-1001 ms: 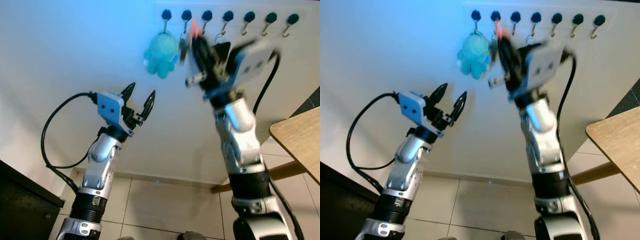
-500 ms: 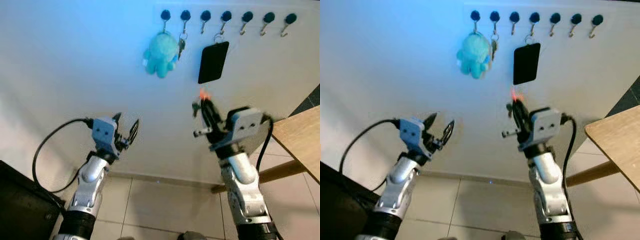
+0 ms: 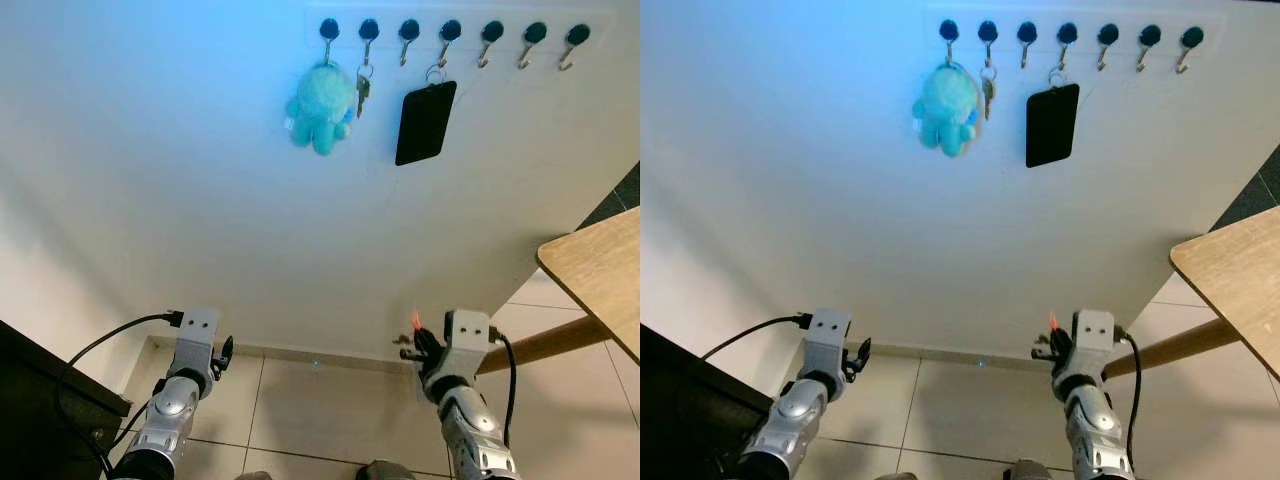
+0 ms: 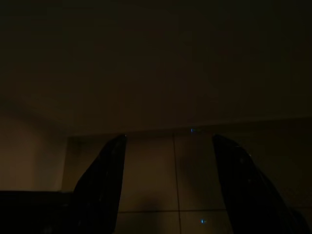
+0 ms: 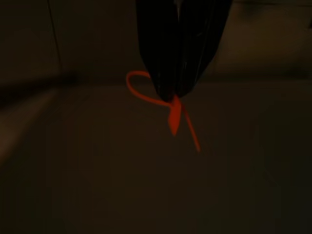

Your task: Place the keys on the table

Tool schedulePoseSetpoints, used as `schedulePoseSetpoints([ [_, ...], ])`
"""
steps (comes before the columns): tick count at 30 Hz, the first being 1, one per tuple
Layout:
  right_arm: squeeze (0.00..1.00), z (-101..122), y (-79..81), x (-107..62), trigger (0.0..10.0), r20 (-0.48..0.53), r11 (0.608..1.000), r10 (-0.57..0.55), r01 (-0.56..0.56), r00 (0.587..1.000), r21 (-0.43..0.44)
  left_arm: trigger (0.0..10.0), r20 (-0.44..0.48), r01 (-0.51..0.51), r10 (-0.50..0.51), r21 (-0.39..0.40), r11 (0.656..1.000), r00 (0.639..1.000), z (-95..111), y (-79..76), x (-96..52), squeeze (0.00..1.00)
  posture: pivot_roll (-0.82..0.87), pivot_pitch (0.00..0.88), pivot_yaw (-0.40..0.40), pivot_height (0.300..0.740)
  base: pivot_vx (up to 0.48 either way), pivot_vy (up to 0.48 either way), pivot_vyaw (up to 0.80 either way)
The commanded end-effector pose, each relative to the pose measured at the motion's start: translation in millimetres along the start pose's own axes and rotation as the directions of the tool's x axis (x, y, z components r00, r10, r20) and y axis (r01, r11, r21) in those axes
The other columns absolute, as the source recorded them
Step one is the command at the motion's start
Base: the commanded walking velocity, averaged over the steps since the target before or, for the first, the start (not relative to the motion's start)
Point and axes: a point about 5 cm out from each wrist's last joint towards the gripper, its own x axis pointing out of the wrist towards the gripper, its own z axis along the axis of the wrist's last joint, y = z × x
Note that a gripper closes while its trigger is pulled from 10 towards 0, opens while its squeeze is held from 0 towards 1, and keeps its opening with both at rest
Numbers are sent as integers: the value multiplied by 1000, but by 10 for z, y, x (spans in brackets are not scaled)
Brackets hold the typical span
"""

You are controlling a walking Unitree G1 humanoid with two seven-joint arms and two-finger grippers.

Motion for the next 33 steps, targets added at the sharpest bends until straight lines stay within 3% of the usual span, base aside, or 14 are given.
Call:
schedulePoseSetpoints([
  [1,0,-195,-126,-58,431,-75,996,-73,77,995,52,10000,-70,2,-4,-28,1000,998,-160,-32,-25,0,14,74,24,740,0,0,0],
  [2,0,-275,-160,-81,4510,-115,992,-88,97,989,80,10000,-112,3,-7,-40,999,994,-225,-51,-31,0,14,74,24,740,0,0,0],
  [3,0,-336,-183,-98,10000,-146,988,-94,110,985,105,10000,-153,1,-8,-46,999,988,-281,-63,-38,0,14,74,24,740,0,0,0],
  [7,0,-424,-221,-138,10000,-172,983,-96,121,980,139,10000,-204,-15,1,-68,998,979,-355,-75,-52,0,10,72,27,740,0,0,0],
  [12,0,-542,-293,-210,10000,-226,986,-137,156,964,66,10000,-197,-49,32,-83,995,980,-353,-46,-53,0,12,69,27,740,0,0,0],
  [33,0,-526,-215,-152,10000,-209,997,-80,83,975,7,10000,-139,-47,31,-115,992,990,-290,-41,-23,0,18,74,24,740,0,0,-800],
])
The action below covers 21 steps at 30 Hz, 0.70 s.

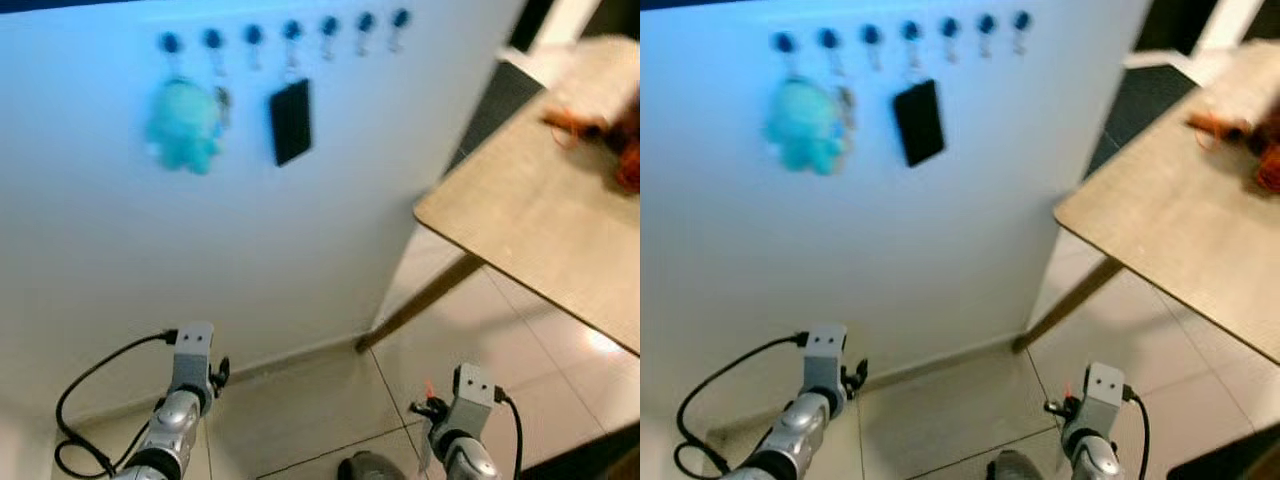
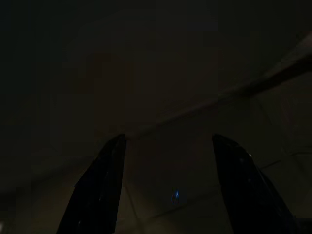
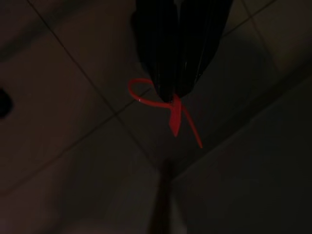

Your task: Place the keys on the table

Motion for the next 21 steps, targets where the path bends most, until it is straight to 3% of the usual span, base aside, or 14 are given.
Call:
schedulePoseSetpoints([
  [1,0,8,26,6,10000,7,1000,15,-15,1000,-15,10000,-19,-8,8,-3,1000,1000,-89,20,-37,0,19,74,23,740,0,0,-800],
  [21,0,-19,75,16,10000,-20,997,49,-50,999,-63,10000,42,-10,9,5,1000,999,-49,62,-53,0,20,62,20,740,0,0,-800],
])
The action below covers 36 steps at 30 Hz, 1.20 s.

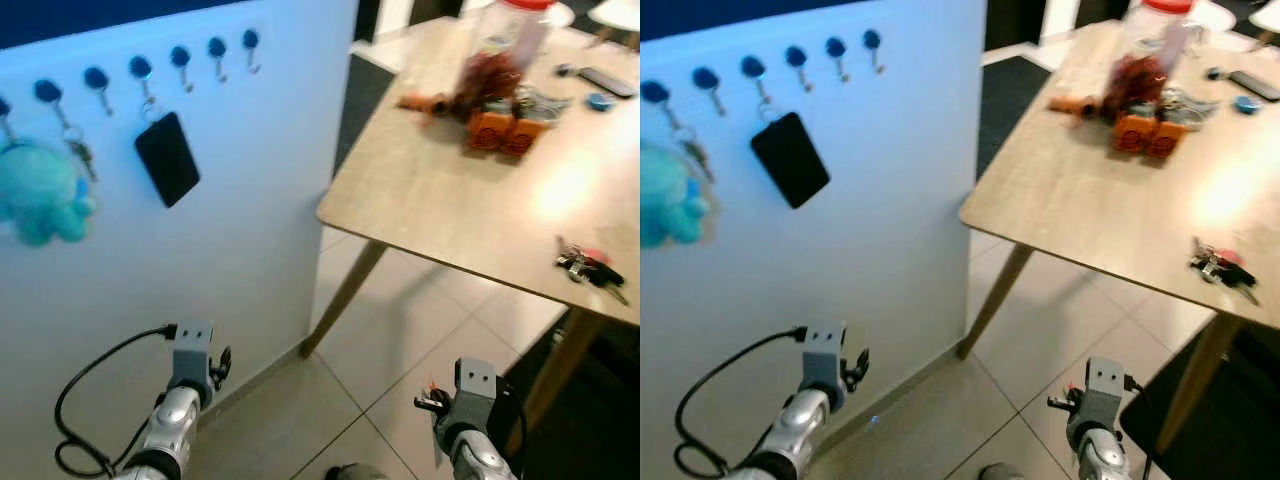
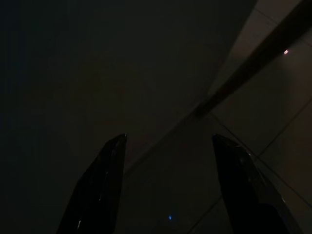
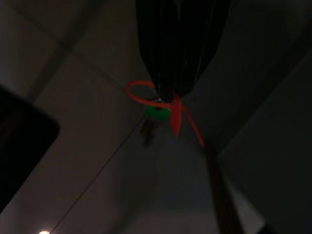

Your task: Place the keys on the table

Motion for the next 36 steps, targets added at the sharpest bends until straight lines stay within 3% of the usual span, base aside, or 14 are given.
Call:
schedulePoseSetpoints([
  [1,0,-6,-41,-7,10000,-7,1000,-9,9,1000,-11,10000,-6,2,-2,12,1000,1000,-17,19,-8,0,20,62,20,740,0,0,-800],
  [24,0,31,-23,15,10000,-8,999,17,-17,1000,-40,10000,7,-13,13,20,1000,1000,2,32,-3,0,19,55,15,740,0,0,-790],
  [36,0,19,-3,19,10000,-22,998,27,-28,999,-56,10000,23,-15,15,23,1000,1000,21,11,2,0,20,67,12,740,0,0,0],
])
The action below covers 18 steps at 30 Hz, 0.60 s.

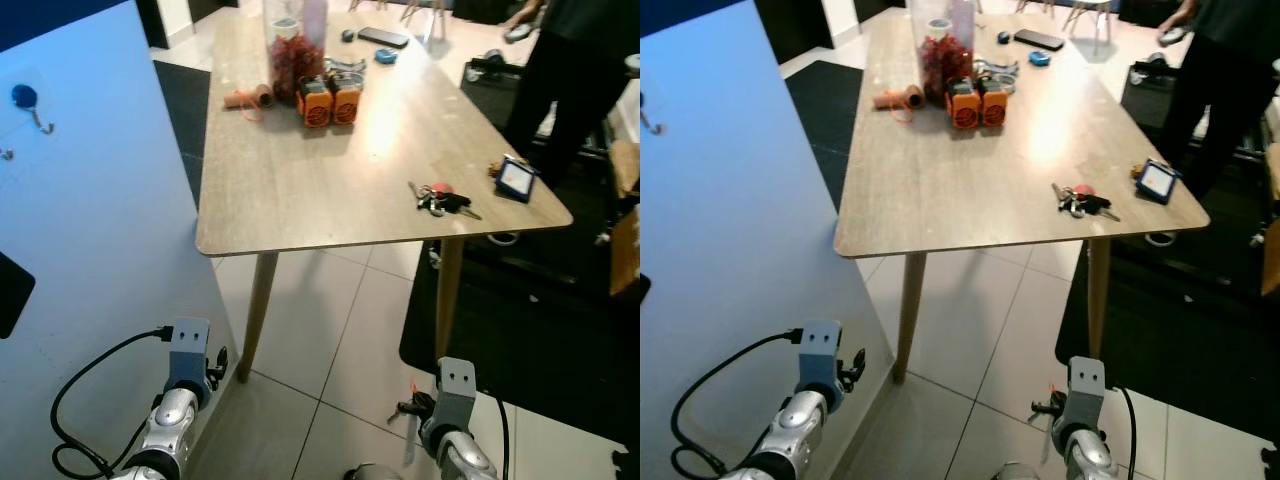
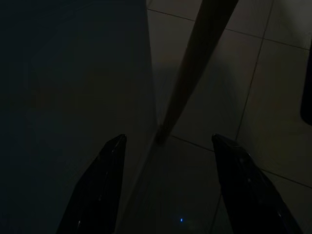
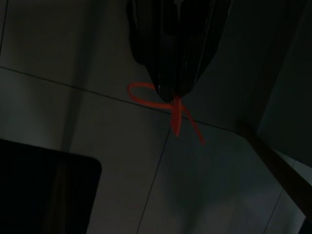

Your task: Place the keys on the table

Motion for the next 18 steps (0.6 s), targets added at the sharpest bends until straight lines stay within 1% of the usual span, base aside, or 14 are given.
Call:
schedulePoseSetpoints([
  [1,0,-54,-38,-24,10000,-26,1000,-11,10,1000,-15,10000,-9,4,-4,16,1000,1000,-35,2,-17,0,20,68,12,740,0,0,0],
  [7,0,-47,-24,-18,10000,-25,1000,-4,4,1000,-15,10000,-6,6,-6,11,1000,1000,-34,0,-17,0,22,67,11,740,0,0,0],
  [13,0,-47,-16,-15,10000,-29,1000,1,-2,1000,-23,10000,-2,7,-6,10,1000,1000,-26,-5,-15,0,23,70,10,740,0,0,-770],
  [15,0,-49,-16,-15,10000,-30,1000,0,-1,1000,-27,10000,2,11,-11,11,1000,1000,-22,-9,-15,0,23,70,10,740,0,0,-538],
  [18,0,-47,-21,-16,10000,-29,999,-2,1,1000,-33,10000,7,15,-15,14,1000,1000,-16,-15,-14,0,23,69,9,740,0,0,0],
])
